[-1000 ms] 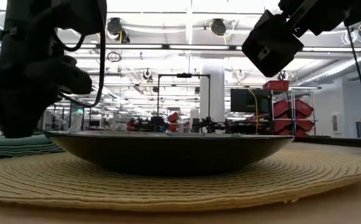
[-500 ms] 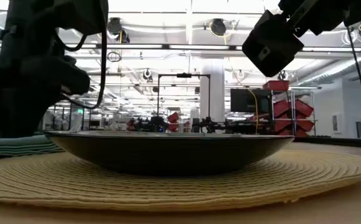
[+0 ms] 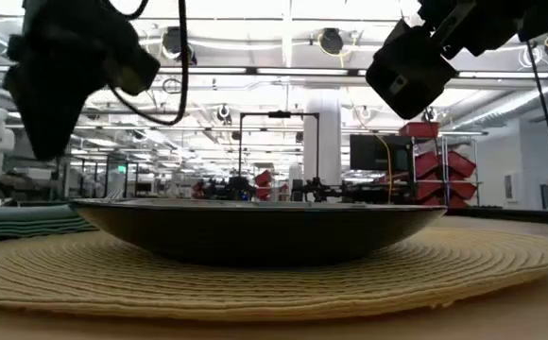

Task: Set table place
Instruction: Adjust the brown mat on the table

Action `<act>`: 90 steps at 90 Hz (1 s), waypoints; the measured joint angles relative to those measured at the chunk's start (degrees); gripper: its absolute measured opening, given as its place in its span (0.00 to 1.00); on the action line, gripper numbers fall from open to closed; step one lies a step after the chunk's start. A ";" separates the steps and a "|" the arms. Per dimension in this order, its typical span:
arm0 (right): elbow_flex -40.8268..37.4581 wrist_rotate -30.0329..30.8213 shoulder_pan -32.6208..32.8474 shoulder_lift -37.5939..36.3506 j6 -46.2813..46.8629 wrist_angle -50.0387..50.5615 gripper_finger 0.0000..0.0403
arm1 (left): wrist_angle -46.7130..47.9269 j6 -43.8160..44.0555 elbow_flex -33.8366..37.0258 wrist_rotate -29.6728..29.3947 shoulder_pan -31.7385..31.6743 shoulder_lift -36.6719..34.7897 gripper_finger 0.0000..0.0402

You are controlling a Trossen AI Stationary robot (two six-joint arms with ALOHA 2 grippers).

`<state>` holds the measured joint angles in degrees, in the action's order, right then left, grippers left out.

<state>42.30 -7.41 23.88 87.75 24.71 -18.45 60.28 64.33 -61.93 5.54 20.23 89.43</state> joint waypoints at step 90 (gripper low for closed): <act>0.00 10.11 -10.77 -0.18 3.37 6.92 0.49 | -9.58 -49.20 0.76 -16.44 -8.78 1.12 0.29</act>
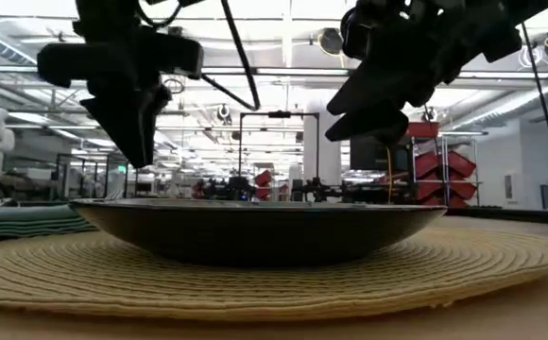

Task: Set table place
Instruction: Adjust the brown mat on the table

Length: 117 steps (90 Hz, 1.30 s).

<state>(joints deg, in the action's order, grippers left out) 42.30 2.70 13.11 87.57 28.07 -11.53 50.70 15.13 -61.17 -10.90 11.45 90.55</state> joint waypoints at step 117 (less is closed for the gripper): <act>0.32 -4.57 -15.08 11.69 -3.79 5.82 0.00 | -6.56 -10.05 -0.07 9.06 -4.99 11.16 0.29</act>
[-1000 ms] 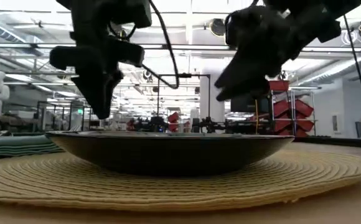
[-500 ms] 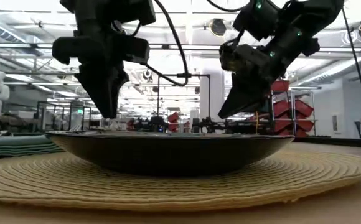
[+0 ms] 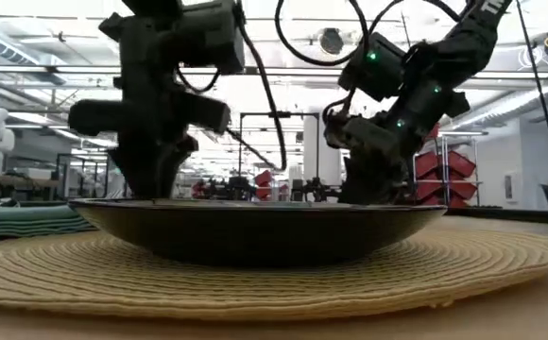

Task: Set table place
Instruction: Adjust the brown mat on the table

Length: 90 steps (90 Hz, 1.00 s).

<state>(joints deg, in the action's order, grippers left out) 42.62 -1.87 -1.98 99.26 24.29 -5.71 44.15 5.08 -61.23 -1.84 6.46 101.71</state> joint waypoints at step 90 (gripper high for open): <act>0.27 -2.67 1.29 -1.07 1.21 7.18 0.00 | 5.11 0.53 -1.17 -2.71 -0.07 1.36 0.29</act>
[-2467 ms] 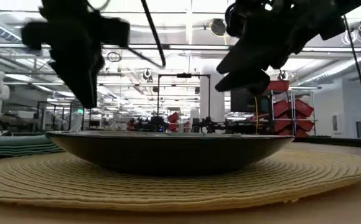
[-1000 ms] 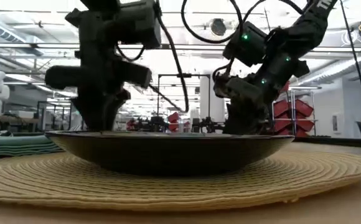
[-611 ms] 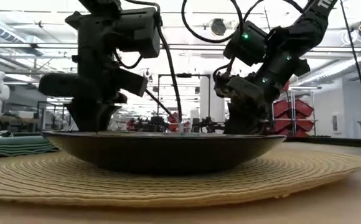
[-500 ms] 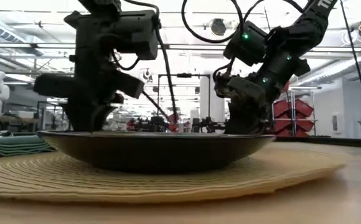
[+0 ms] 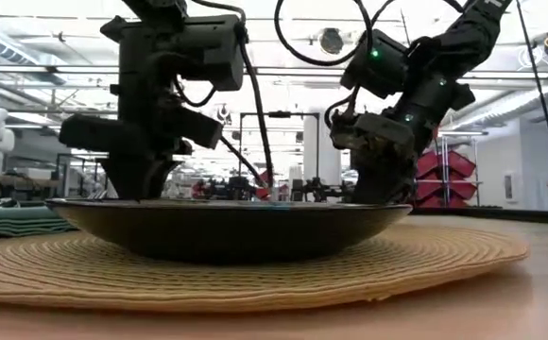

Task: Set table place
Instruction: Adjust the brown mat on the table, then put the silver spoon to the right of the brown mat

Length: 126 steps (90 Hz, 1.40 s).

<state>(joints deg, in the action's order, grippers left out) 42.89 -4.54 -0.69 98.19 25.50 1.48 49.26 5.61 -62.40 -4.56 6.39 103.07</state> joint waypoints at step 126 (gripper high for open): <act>4.08 0.06 -0.44 -15.42 -4.74 11.25 0.01 | 9.84 24.52 -3.72 -11.75 1.71 -38.86 0.29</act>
<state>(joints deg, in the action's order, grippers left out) 46.97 -4.48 -1.13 82.77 20.75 12.72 59.10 30.13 -66.12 -16.31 8.10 64.20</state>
